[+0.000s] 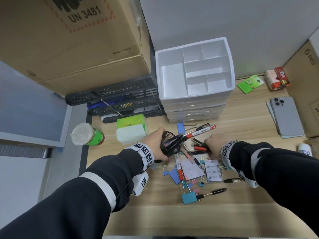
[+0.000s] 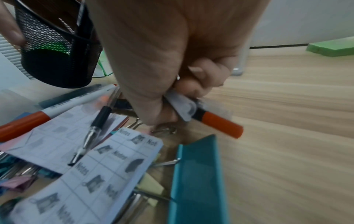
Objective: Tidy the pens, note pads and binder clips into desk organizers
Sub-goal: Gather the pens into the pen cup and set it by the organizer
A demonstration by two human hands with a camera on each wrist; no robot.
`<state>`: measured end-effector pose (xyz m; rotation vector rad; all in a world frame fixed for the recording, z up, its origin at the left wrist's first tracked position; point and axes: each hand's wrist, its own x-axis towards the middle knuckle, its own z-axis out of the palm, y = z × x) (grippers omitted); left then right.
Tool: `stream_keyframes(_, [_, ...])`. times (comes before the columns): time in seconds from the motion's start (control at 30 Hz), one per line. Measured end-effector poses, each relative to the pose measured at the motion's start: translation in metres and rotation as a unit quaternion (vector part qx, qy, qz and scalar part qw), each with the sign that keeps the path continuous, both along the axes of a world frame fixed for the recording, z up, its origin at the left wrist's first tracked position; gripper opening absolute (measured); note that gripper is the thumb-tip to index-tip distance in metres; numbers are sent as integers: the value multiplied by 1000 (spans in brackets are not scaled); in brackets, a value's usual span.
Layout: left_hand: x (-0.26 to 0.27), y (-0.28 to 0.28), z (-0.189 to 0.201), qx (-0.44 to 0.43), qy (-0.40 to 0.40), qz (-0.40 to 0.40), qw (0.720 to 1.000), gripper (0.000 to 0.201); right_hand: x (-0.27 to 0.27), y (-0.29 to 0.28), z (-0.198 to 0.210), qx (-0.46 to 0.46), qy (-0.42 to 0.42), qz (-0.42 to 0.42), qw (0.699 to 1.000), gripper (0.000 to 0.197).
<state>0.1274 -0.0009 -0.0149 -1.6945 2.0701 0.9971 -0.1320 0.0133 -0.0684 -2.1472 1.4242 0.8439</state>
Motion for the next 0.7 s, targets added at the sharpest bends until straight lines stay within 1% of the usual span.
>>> stream_keyframes(0.07, [-3,-2,1,3,-10,-14,1000,101,-9,0,7,23,-10,-7,1000,27])
stream_keyframes(0.2, [-8,-4,2,11,-27,-38,999,96,-26,0,23,46,-19,-8,999,17])
stream_keyframes(0.27, [-10,-3,1,9,-35,-46,998,94,-33,0,35,38,-28,-2,999,13])
stream_keyframes(0.37, [-13,-3,1,9,-45,-55,997,91,-36,-2,54,15,-82,0,997,17])
stream_keyframes(0.47, [-16,-4,3,5,-50,-70,996,91,-27,-5,67,-5,-107,17,994,18])
stream_keyframes(0.6, [-20,-4,6,-5,-55,-91,994,90,-3,-8,70,-11,-100,53,993,10])
stream_keyframes(0.7, [-21,-1,7,-12,-47,-100,994,85,18,-9,71,-38,-78,102,991,15])
